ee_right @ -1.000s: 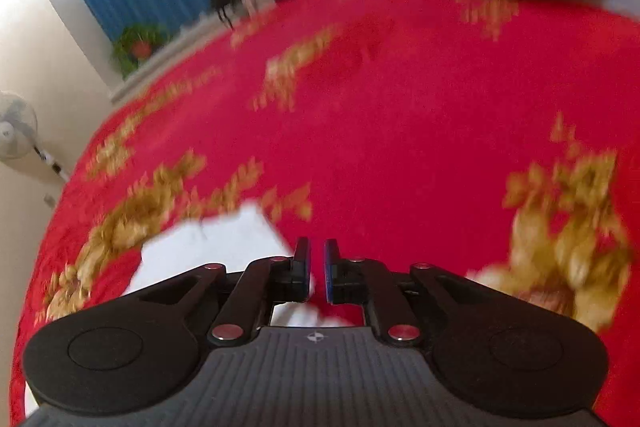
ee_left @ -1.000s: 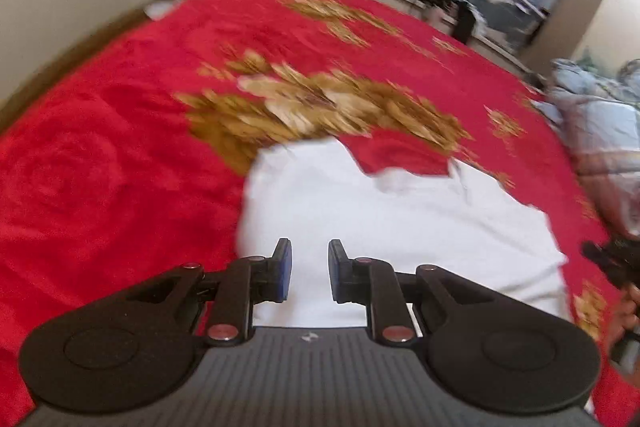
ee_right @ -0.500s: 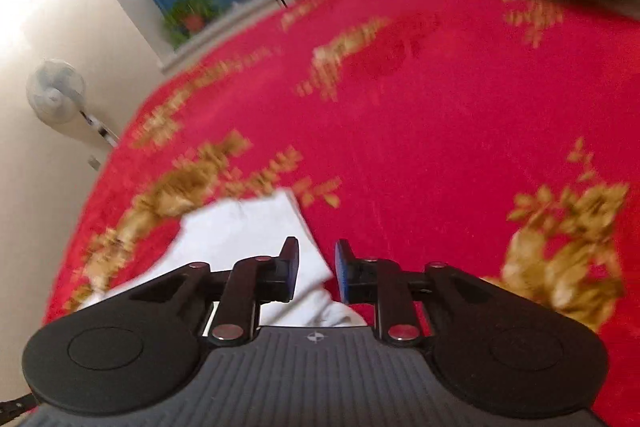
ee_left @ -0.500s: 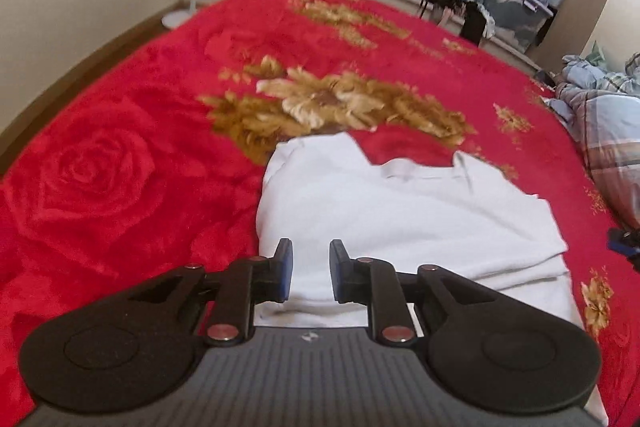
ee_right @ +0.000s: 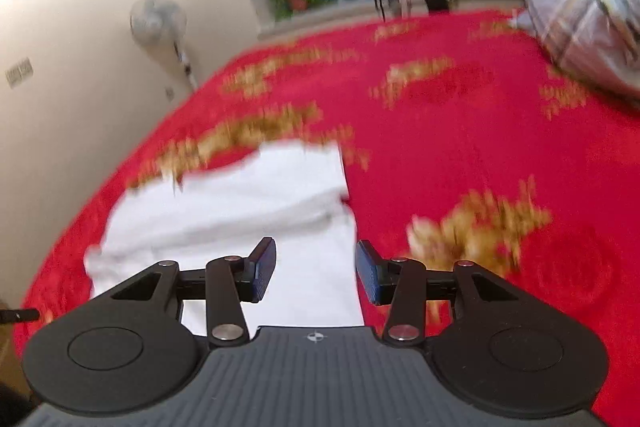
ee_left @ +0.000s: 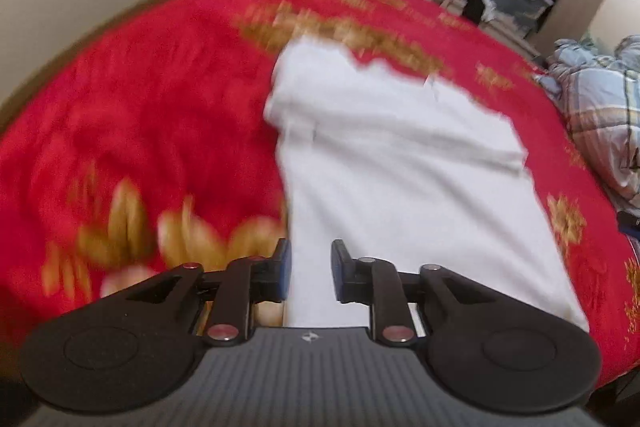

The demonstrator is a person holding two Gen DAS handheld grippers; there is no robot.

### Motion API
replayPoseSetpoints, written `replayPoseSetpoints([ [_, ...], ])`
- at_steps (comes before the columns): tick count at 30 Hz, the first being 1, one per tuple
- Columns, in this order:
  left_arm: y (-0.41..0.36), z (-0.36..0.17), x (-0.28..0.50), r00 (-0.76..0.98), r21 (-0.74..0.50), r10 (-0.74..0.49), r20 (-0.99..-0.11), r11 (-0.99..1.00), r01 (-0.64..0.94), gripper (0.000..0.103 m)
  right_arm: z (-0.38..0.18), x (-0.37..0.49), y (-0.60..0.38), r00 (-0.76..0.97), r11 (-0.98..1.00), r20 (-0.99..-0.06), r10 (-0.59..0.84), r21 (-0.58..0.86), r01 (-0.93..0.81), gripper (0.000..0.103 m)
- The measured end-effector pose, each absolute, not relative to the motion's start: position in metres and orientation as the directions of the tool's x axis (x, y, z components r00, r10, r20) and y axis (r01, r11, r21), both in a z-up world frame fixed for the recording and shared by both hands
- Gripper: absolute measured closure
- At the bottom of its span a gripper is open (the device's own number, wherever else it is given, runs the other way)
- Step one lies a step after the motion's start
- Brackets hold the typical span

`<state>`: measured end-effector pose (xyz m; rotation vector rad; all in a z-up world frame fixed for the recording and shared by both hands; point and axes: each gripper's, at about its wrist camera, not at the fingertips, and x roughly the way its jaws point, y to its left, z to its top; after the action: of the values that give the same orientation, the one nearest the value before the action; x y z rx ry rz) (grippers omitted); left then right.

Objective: Fold small clothes

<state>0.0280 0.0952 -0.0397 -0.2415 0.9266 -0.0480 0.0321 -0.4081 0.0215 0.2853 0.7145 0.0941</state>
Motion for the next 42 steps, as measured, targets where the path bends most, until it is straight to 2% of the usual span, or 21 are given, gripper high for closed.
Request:
replayPoseSetpoints([
  [3,0.097,-0.073,0.012,0.519,-0.209,-0.114,-0.847,0.969,-0.129,0.071,-0.012,0.019,-0.412,0.681,0.962,-0.71,0.177,0.271,0.032,0.057],
  [6,0.103,-0.09,0.007,0.452,-0.257,-0.153,-0.879,0.95,-0.178,0.07,-0.038,0.016,-0.411,0.594,0.976,-0.791,0.148,0.213,0.041,0.057],
  [10,0.103,-0.095,0.007,0.43,-0.241,-0.142,-0.892,0.953,-0.186,0.059,-0.062,0.016,-0.412,0.504,0.981,-0.853,0.135,0.187,0.054,0.057],
  [15,0.097,-0.103,0.004,0.406,-0.239,-0.151,-0.901,0.955,-0.177,0.059,-0.084,0.015,-0.414,0.433,0.981,-0.892,0.126,0.178,0.079,0.057],
  [19,0.096,-0.103,0.003,0.413,-0.221,-0.133,-0.901,0.96,-0.173,0.065,-0.093,0.008,-0.408,0.404,0.987,-0.907,0.119,0.151,0.049,0.056],
  [20,0.094,-0.102,0.002,0.414,-0.209,-0.125,-0.902,0.964,-0.163,0.069,-0.092,0.007,-0.406,0.407,0.99,-0.907,0.11,0.136,0.035,0.056],
  [21,0.093,-0.102,0.003,0.413,-0.206,-0.127,-0.902,0.966,-0.153,0.085,-0.092,0.006,-0.403,0.409,0.992,-0.906,0.105,0.126,0.026,0.056],
  [22,0.091,-0.103,0.003,0.408,-0.214,-0.141,-0.902,0.967,-0.14,0.094,-0.091,0.005,-0.401,0.411,0.992,-0.906,0.104,0.124,0.023,0.061],
  [24,0.09,-0.099,0.001,0.424,-0.217,-0.146,-0.894,0.968,-0.124,0.097,-0.09,0.004,-0.4,0.415,0.99,-0.902,0.12,0.139,0.015,0.084],
  [25,0.09,-0.094,-0.001,0.448,-0.218,-0.143,-0.883,0.968,-0.122,0.098,-0.087,0.003,-0.399,0.418,0.988,-0.898,0.136,0.154,0.009,0.098],
  [29,0.094,-0.075,-0.02,0.539,-0.231,-0.13,-0.832,0.965,-0.123,0.098,-0.06,-0.005,-0.411,0.497,0.97,-0.85,0.177,0.237,0.059,0.098],
  [32,0.095,-0.085,-0.022,0.49,-0.277,-0.178,-0.854,0.951,-0.137,0.096,-0.053,-0.01,-0.423,0.523,0.948,-0.832,0.188,0.292,0.124,0.096],
  [33,0.095,-0.09,-0.02,0.465,-0.283,-0.187,-0.866,0.948,-0.147,0.095,-0.057,-0.009,-0.423,0.508,0.951,-0.844,0.173,0.277,0.137,0.094],
  [34,0.095,-0.095,-0.018,0.445,-0.288,-0.192,-0.875,0.945,-0.158,0.087,-0.063,-0.008,-0.421,0.479,0.957,-0.864,0.156,0.253,0.144,0.093],
  [36,0.095,-0.103,-0.014,0.416,-0.289,-0.195,-0.888,0.941,-0.175,0.081,-0.079,-0.004,-0.417,0.41,0.965,-0.901,0.141,0.218,0.148,0.083],
  [42,0.092,-0.104,-0.013,0.422,-0.271,-0.184,-0.888,0.949,-0.158,0.081,-0.091,-0.002,-0.409,0.385,0.974,-0.916,0.114,0.179,0.136,0.076],
])
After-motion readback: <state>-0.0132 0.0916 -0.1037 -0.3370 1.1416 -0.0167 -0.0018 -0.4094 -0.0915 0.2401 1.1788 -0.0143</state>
